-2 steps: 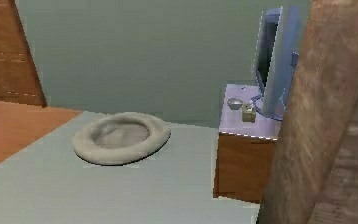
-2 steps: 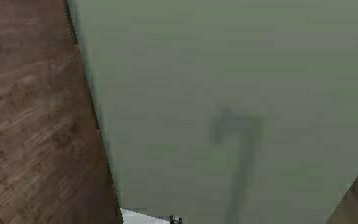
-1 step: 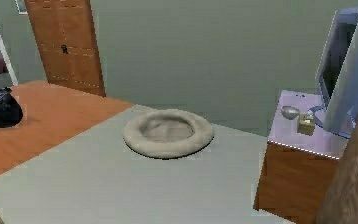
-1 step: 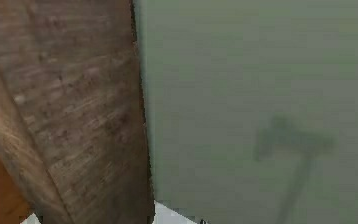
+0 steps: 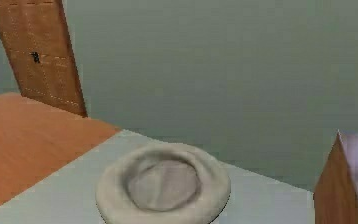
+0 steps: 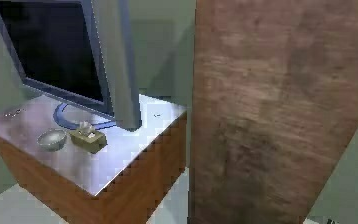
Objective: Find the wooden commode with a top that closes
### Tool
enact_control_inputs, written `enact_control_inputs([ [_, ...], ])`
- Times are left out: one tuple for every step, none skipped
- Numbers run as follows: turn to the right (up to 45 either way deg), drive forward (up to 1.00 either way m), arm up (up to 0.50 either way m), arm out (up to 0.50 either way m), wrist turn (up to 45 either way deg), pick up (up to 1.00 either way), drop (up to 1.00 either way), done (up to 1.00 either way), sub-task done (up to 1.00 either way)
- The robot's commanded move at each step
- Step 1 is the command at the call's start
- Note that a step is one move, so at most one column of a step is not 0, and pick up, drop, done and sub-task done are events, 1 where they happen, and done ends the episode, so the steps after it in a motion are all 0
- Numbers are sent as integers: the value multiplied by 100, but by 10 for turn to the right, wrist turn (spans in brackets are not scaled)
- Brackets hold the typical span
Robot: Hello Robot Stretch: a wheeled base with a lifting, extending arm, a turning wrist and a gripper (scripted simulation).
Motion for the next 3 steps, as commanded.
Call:
enact_control_inputs([
  [-450, 0, 0, 0, 0, 0, 0, 0, 0],
  [-150, 0, 0, 0, 0, 0, 0, 0, 0],
  [0, 100, 0, 0, 0, 0, 0, 0, 0],
])
